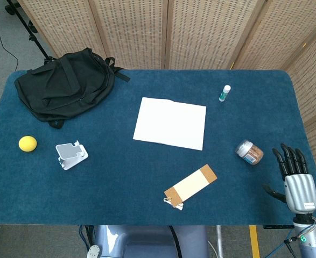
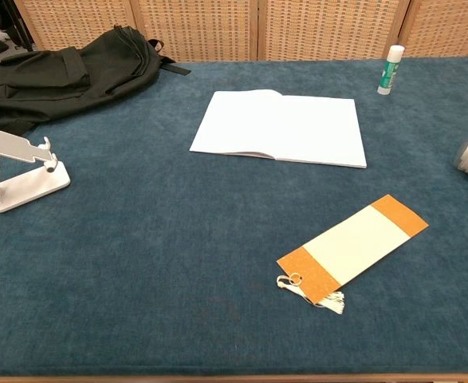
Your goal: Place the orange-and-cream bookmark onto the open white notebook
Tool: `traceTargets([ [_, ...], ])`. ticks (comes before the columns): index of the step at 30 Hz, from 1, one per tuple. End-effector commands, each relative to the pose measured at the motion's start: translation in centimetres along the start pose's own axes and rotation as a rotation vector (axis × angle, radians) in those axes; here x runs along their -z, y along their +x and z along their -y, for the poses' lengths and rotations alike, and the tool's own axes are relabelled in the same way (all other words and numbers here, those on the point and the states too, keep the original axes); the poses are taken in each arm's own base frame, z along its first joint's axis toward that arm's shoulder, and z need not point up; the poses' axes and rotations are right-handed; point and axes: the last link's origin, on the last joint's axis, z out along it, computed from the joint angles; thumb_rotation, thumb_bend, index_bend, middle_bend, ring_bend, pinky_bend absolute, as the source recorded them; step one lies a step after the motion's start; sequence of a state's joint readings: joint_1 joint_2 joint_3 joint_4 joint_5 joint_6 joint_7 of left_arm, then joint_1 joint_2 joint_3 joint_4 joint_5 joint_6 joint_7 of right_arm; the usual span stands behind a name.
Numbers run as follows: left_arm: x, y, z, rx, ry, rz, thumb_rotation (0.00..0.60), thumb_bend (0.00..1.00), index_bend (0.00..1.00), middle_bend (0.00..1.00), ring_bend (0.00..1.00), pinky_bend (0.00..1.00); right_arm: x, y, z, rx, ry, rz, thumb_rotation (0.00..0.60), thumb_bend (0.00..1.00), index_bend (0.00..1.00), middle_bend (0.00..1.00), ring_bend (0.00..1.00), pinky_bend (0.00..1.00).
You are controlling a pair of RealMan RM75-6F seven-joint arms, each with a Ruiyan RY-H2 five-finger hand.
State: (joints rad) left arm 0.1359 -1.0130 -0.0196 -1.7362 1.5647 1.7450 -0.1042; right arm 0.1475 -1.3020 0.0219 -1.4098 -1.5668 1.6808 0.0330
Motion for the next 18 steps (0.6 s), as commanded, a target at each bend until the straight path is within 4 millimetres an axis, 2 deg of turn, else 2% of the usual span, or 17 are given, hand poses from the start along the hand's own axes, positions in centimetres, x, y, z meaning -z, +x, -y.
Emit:
traceTargets([
  [1,0.0,-0.1,-0.1,-0.002,-0.005,0.006,0.6,0.0,0.0,0.0,0.0,0.0,0.0,-0.1,0.0,-0.009,0.011,0.016,0.6,0.0,0.04,0.0,0.0,0.0],
  [6,0.0,-0.1,-0.2,-0.001,-0.006,0.005,0.6,0.0,0.0,0.0,0.0,0.0,-0.6,-1.0,1.5,-0.075,0.127,0.129,0.6,0.0,0.05,0.0,0.0,0.0],
  [11,-0.1,-0.2,-0.3,-0.002,-0.009,0.009,0.6,0.0,0.0,0.0,0.0,0.0,-2.0,-1.8,3.6,-0.156,0.246,0.282,0.6,0.0,0.1,0.0,0.0,0.0],
  [12,-0.1,-0.2,-0.3,-0.002,-0.01,0.009,0.6,0.0,0.0,0.0,0.0,0.0,-2.5,-2.0,4.2,-0.179,0.274,0.326,0.6,0.0,0.11,0.0,0.0,0.0],
  [14,-0.2,-0.2,-0.2,-0.003,-0.002,0.006,0.6,0.0,0.0,0.0,0.0,0.0,-4.4,-2.7,7.1,-0.177,0.407,0.438,0.6,0.0,0.13,0.0,0.0,0.0],
  [18,-0.4,-0.2,-0.1,-0.007,-0.007,0.023,0.6,0.0,0.0,0.0,0.0,0.0,-6.0,-3.6,9.7,-0.114,0.5,0.522,0.6,0.0,0.15,0.0,0.0,0.0],
])
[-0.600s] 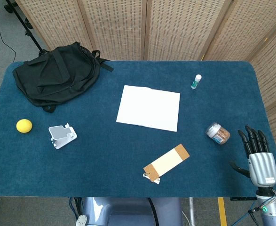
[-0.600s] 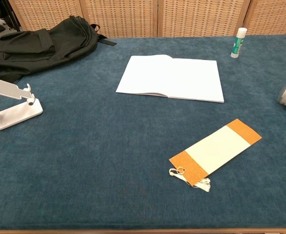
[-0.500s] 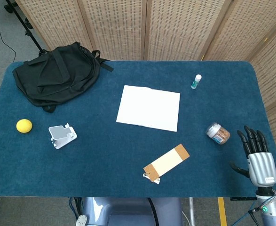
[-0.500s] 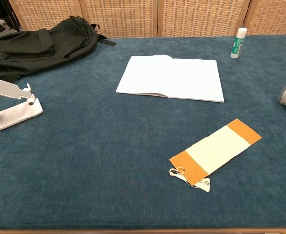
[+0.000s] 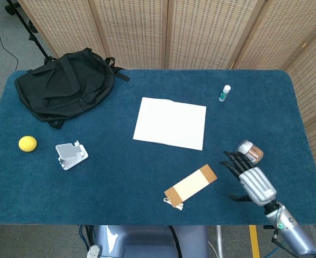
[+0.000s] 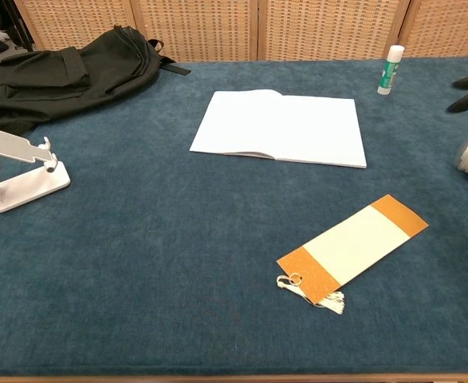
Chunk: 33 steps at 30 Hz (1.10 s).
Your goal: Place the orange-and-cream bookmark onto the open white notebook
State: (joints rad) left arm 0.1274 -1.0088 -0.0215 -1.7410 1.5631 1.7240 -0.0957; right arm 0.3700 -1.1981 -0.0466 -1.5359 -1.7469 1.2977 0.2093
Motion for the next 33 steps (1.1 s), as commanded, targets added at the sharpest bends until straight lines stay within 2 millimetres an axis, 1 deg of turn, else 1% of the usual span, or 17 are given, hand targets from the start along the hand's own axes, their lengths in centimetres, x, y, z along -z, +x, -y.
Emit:
traceTargets([
  [1,-0.2,0.0,0.1,0.001,-0.003,0.008,0.6,0.0,0.0,0.0,0.0,0.0,-3.9,-0.5,3.2,0.083,0.151,0.162,0.6,0.0,0.16,0.0,0.0,0.0],
  [3,-0.2,0.0,0.1,0.0,-0.003,0.009,0.6,0.0,0.0,0.0,0.0,0.0,-4.9,-1.1,3.8,0.132,0.17,0.183,0.6,0.0,0.18,0.0,0.0,0.0],
  [5,-0.3,0.0,0.1,0.002,-0.001,0.012,0.6,0.0,0.0,0.0,0.0,0.0,-5.9,-1.7,4.3,0.156,0.173,0.203,0.6,0.05,0.2,0.0,0.0,0.0],
  [8,-0.3,0.0,0.1,0.003,-0.004,0.015,0.6,0.0,0.0,0.0,0.0,0.0,-7.1,-2.7,4.8,0.173,0.169,0.234,0.6,0.1,0.21,0.0,0.0,0.0],
  [12,-0.2,0.0,0.1,-0.002,-0.011,0.025,0.6,0.0,0.0,0.0,0.0,0.0,-8.1,-3.8,5.0,0.225,0.167,0.259,0.6,0.1,0.24,0.0,0.0,0.0],
  [18,-0.3,0.0,0.1,-0.001,-0.017,0.031,0.6,0.0,0.0,0.0,0.0,0.0,-8.3,-5.6,4.2,0.259,0.128,0.277,0.6,0.1,0.26,0.0,0.0,0.0],
  [25,-0.3,-0.2,0.0,0.0,-0.02,0.032,0.6,0.0,0.0,0.0,0.0,0.0,-8.7,-5.8,4.5,0.274,0.133,0.264,0.6,0.1,0.26,0.0,0.0,0.0],
  [33,-0.4,-0.4,-0.2,-0.004,-0.022,0.039,0.6,0.0,0.0,0.0,0.0,0.0,-9.4,-6.7,4.6,0.311,0.132,0.277,0.6,0.1,0.26,0.0,0.0,0.0],
])
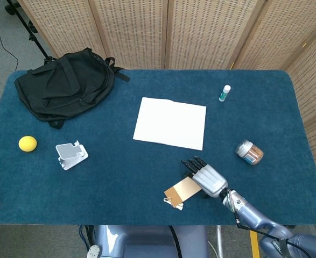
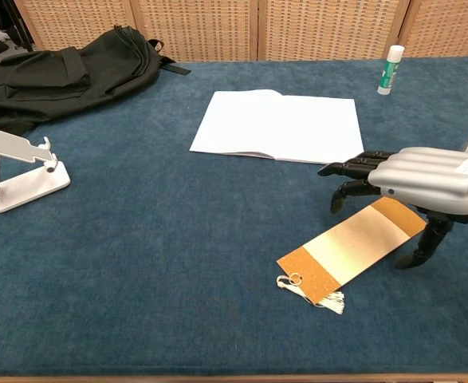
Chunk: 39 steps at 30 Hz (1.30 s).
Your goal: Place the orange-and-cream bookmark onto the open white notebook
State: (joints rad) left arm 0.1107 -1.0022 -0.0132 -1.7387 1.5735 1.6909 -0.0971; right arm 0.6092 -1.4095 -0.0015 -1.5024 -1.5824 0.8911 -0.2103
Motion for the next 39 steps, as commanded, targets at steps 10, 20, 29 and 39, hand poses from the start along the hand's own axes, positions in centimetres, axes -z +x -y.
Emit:
traceTargets([
  [10,-0.1,0.0,0.0,0.005,0.003,0.001,0.6,0.0,0.0,0.0,0.0,0.0,-0.8,-0.6,0.5,0.017,0.007,0.013,0.6,0.1,0.26,0.0,0.0,0.0],
  [20,-0.1,-0.1,0.0,0.005,0.004,0.003,0.6,0.0,0.0,0.0,0.0,0.0,-1.5,-1.1,0.6,0.025,0.003,0.036,0.6,0.1,0.31,0.0,0.0,0.0],
  [29,-0.2,-0.1,0.0,0.006,0.002,0.008,0.6,0.0,0.0,0.0,0.0,0.0,-1.6,-1.3,0.6,0.011,0.003,0.016,0.6,0.14,0.47,0.0,0.0,0.0],
  [39,-0.1,-0.1,0.0,0.007,0.002,0.007,0.6,0.0,0.0,0.0,0.0,0.0,-1.5,-1.0,0.8,0.009,0.015,-0.01,0.6,0.21,0.52,0.0,0.0,0.0],
])
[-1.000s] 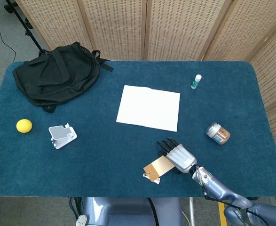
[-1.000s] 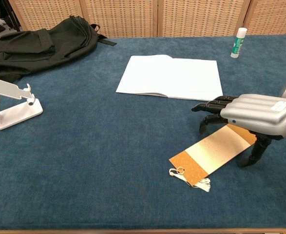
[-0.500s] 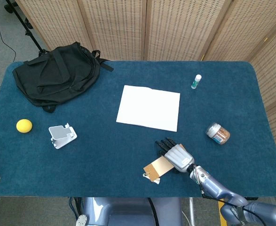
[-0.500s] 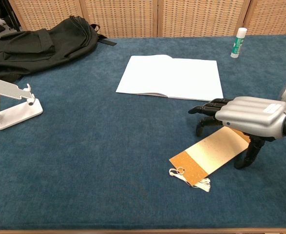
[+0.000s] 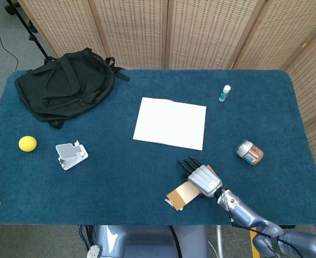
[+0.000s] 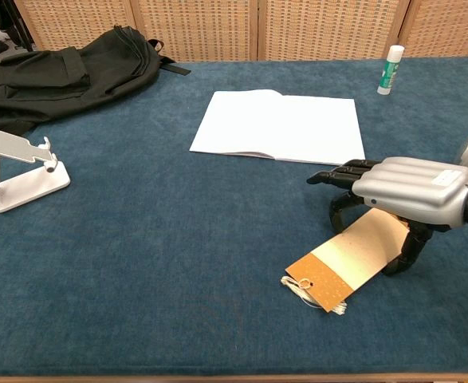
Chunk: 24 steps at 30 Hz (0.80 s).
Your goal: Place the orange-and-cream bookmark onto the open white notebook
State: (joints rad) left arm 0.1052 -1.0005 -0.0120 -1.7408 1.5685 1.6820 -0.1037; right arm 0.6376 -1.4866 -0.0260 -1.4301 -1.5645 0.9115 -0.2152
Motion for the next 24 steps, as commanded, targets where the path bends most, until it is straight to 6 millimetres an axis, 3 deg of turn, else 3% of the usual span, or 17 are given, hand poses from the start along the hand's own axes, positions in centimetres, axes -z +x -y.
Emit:
traceTargets([
  [1,0.0,0.0,0.0,0.0,0.001,-0.001,0.6,0.0,0.0,0.0,0.0,0.0,0.0,0.2,0.1,-0.001,0.004,-0.008,0.6,0.21,0.52,0.0,0.0,0.0],
  [6,0.0,0.1,0.1,0.002,0.003,-0.002,0.6,0.0,0.0,0.0,0.0,0.0,-0.2,1.5,0.3,0.006,0.014,-0.044,0.6,0.21,0.52,0.0,0.0,0.0],
  [11,-0.1,0.0,0.1,0.0,0.004,0.002,0.6,0.0,0.0,0.0,0.0,0.0,-1.5,4.1,0.0,0.06,0.016,-0.085,0.6,0.23,0.52,0.0,0.0,0.0],
  [17,-0.5,-0.1,0.2,-0.002,0.016,0.0,0.6,0.0,0.0,0.0,0.0,0.0,-4.7,7.9,-1.0,0.14,0.009,-0.109,0.6,0.24,0.52,0.0,0.0,0.0],
  [24,-1.4,-0.7,0.1,-0.018,0.038,0.015,0.6,0.0,0.0,0.0,0.0,0.0,-9.0,9.2,-3.4,0.279,0.006,-0.073,0.6,0.24,0.52,0.0,0.0,0.0],
])
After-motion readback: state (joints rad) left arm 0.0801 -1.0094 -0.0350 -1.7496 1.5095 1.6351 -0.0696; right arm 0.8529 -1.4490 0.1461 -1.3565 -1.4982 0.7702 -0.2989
